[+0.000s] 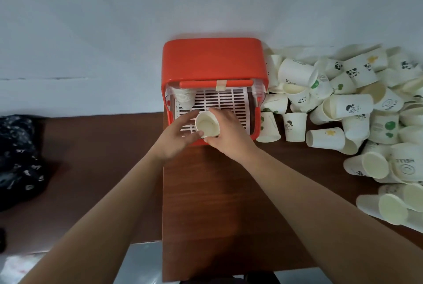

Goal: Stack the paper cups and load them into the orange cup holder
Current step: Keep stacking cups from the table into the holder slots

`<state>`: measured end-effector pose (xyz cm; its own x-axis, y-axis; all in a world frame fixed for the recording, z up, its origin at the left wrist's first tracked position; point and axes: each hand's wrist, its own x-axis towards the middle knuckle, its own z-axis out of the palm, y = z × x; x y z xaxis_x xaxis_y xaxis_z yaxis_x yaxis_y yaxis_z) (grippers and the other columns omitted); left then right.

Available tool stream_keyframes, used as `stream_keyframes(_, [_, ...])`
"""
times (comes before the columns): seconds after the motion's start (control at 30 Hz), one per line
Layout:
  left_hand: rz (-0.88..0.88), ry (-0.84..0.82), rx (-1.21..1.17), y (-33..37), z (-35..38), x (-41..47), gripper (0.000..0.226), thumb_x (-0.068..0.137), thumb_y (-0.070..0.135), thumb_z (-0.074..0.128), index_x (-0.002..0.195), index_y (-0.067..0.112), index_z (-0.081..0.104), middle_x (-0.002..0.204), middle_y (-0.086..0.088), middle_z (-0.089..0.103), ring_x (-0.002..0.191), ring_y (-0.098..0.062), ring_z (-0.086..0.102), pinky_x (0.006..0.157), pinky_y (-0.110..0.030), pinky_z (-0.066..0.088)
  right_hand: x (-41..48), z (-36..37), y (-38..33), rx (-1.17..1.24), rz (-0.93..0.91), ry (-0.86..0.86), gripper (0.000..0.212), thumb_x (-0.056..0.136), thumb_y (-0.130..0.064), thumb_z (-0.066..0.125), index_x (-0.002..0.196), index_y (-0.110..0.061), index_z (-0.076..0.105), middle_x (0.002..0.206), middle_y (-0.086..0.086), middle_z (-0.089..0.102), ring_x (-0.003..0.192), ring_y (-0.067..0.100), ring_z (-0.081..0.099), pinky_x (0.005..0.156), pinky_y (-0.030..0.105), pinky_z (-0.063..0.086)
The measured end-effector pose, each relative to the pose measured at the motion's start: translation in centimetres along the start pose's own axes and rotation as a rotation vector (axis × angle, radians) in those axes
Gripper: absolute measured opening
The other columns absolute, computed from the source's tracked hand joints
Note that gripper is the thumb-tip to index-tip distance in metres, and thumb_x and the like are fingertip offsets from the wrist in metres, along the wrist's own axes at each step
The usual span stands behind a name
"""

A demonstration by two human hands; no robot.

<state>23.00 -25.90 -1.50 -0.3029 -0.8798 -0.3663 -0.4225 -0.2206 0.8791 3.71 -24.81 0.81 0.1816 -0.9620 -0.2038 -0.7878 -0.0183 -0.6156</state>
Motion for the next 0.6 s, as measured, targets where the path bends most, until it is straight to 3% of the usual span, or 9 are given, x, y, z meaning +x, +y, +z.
stream_keyframes(0.23, [0.067, 0.103, 0.209, -0.2, 0.8, 0.9, 0.056, 0.091, 0.023, 0.074, 0.143, 0.022, 0.052, 0.137, 0.002, 0.059, 0.120, -0.006, 0.059, 0.099, -0.025, 0.052, 1.4, 1.0, 1.0, -0.024, 0.010, 0.000, 0.077, 0.085, -0.029, 0.079, 0.149, -0.011, 0.039, 0.145, 0.007, 0.047, 0.133, 0.023, 0.045, 0.107, 0.035, 0.039])
stream_keyframes(0.37, [0.089, 0.117, 0.319, -0.8, 1.0, 0.5, 0.062, 0.092, 0.024, 0.072, 0.147, 0.021, 0.047, 0.139, 0.002, 0.052, 0.123, -0.014, 0.056, 0.102, -0.036, 0.052, 1.0, 1.1, 1.2, -0.028, 0.011, -0.040, 0.083, 0.083, -0.028, 0.080, 0.150, -0.011, 0.036, 0.144, 0.008, 0.046, 0.135, 0.024, 0.042, 0.109, 0.035, 0.037])
stream_keyframes(0.43, [0.105, 0.232, 0.338, -0.4, 1.3, -0.2, 0.053, 0.091, 0.024, 0.072, 0.140, 0.019, 0.053, 0.131, 0.004, 0.047, 0.115, -0.014, 0.055, 0.098, -0.034, 0.052, -0.3, 0.1, 1.2, 0.024, 0.008, -0.022, 0.074, 0.085, -0.028, 0.078, 0.147, -0.013, 0.040, 0.141, 0.006, 0.048, 0.133, 0.021, 0.044, 0.107, 0.032, 0.038])
stream_keyframes(0.5, [0.145, 0.361, 0.313, 0.7, 2.1, -1.0, 0.037, 0.092, 0.019, 0.069, 0.127, 0.017, 0.059, 0.123, 0.004, 0.046, 0.101, -0.006, 0.054, 0.090, -0.023, 0.049, -2.3, -1.8, 1.6, 0.079, 0.012, 0.011, 0.060, 0.089, -0.028, 0.073, 0.142, -0.014, 0.047, 0.137, 0.003, 0.050, 0.128, 0.016, 0.048, 0.105, 0.028, 0.040])
stream_keyframes(0.6, [0.251, 0.302, 0.287, 3.0, 4.4, -1.6, 0.026, 0.092, 0.013, 0.066, 0.117, 0.016, 0.061, 0.114, 0.003, 0.052, 0.096, -0.005, 0.056, 0.084, -0.014, 0.046, -6.2, -5.6, 4.1, 0.077, 0.090, 0.052, 0.045, 0.093, -0.025, 0.067, 0.136, -0.016, 0.053, 0.128, -0.004, 0.054, 0.112, 0.006, 0.053, 0.095, 0.018, 0.038])
